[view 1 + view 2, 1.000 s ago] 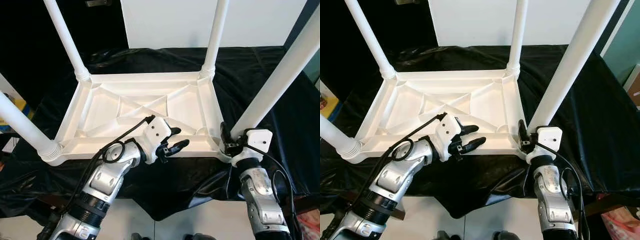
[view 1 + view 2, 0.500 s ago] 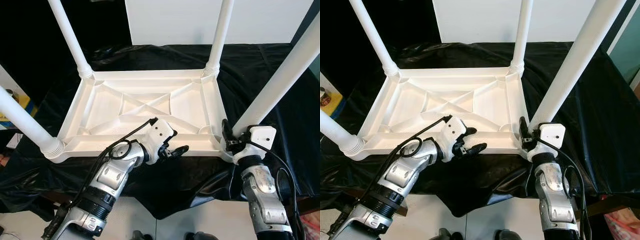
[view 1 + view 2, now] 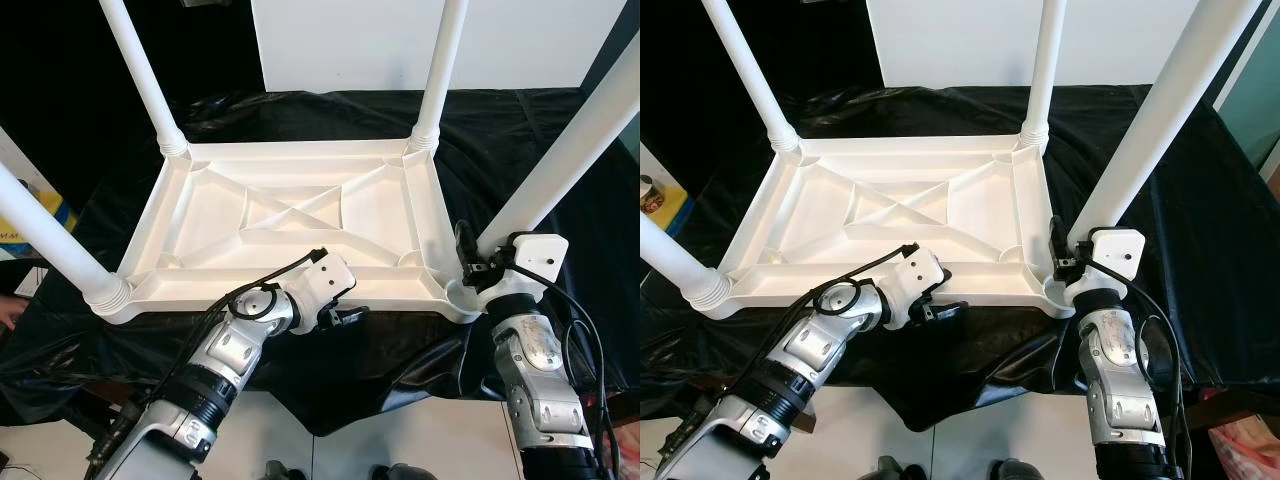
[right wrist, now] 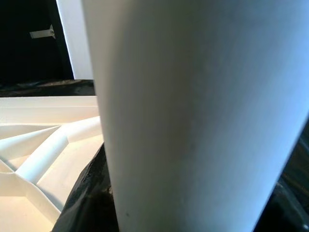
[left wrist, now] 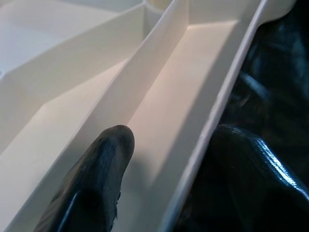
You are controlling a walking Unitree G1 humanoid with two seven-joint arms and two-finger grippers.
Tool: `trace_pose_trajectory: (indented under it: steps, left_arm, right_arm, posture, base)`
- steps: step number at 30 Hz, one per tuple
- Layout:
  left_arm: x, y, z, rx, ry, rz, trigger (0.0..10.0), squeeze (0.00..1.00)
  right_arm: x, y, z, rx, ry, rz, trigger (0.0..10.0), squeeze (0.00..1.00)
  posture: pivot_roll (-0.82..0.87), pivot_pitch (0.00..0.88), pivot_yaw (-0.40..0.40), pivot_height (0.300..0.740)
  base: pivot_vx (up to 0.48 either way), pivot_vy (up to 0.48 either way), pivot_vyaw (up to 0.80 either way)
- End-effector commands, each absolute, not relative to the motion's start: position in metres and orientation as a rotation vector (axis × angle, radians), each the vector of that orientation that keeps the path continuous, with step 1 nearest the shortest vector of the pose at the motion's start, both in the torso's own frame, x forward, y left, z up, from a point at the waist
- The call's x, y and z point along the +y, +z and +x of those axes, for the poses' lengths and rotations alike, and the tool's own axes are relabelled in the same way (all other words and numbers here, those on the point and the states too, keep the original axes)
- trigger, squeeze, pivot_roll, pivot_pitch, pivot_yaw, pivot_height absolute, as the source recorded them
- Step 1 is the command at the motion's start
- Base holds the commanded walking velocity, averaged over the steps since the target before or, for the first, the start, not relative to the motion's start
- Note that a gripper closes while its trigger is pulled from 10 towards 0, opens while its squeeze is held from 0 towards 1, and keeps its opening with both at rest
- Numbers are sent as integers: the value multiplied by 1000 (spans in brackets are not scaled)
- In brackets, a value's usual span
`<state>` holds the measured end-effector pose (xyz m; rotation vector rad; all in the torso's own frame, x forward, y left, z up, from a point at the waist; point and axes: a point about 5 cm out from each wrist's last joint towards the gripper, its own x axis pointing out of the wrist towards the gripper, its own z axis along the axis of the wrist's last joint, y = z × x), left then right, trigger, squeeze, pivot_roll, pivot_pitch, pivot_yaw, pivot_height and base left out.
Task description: Building children table
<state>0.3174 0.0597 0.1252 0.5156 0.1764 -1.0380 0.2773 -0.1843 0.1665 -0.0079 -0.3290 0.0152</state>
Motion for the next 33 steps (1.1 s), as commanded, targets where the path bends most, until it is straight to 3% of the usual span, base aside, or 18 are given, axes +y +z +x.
trace_pose_trajectory:
  steps: [1, 2, 3, 4, 5, 19, 24, 31, 32, 33]
  left_arm:
    - [64, 122, 322, 180, -957, 540, 7137, 0]
    - [66, 122, 323, 182, -948, 544, 7137, 0]
    - [68, 123, 325, 181, -946, 552, 4392, 0]
    - [68, 123, 325, 181, -946, 552, 4392, 0]
    - [70, 125, 326, 175, -956, 564, 0, 0]
    - [92, 133, 307, 121, -1257, 785, 0, 0]
    - [108, 133, 305, 133, -1306, 919, 0, 0]
    - [120, 136, 307, 151, -1296, 982, 0, 0]
    - [120, 137, 309, 149, -1272, 986, 10000, 0]
    - [120, 137, 309, 149, -1272, 986, 10000, 0]
  right_arm:
    - [-185, 167, 278, -324, 12, -2, 10000, 0]
    - [-185, 167, 278, -322, 12, -2, 10000, 0]
    - [-185, 166, 278, -319, 12, -2, 10000, 0]
    - [-185, 166, 278, -319, 12, -2, 10000, 0]
    - [-185, 166, 278, -318, 12, -2, 10000, 0]
    - [-185, 160, 278, -296, 9, -2, 10000, 0]
    - [-185, 159, 279, -294, 10, -3, 10000, 0]
    - [-185, 159, 279, -291, 13, -3, 10000, 0]
    - [-184, 158, 280, -288, 17, -1, 10000, 0]
    - [-184, 158, 280, -288, 17, -1, 10000, 0]
  posture:
    - [-150, 93, 53, 740]
    - [-150, 93, 53, 740]
    - [-149, 94, 54, 740]
    - [-149, 94, 54, 740]
    - [-149, 94, 55, 740]
    - [-141, 100, 60, 740]
    - [-141, 98, 59, 740]
    - [-135, 97, 56, 740]
    - [-130, 102, 57, 740]
    - [-130, 102, 57, 740]
  base:
    - [0, 0, 0]
    - [0, 0, 0]
    - [0, 0, 0]
    - [0, 0, 0]
    - [0, 0, 0]
    - [0, 0, 0]
    - [0, 0, 0]
    - [0, 0, 0]
    - [0, 0, 0]
    - [0, 0, 0]
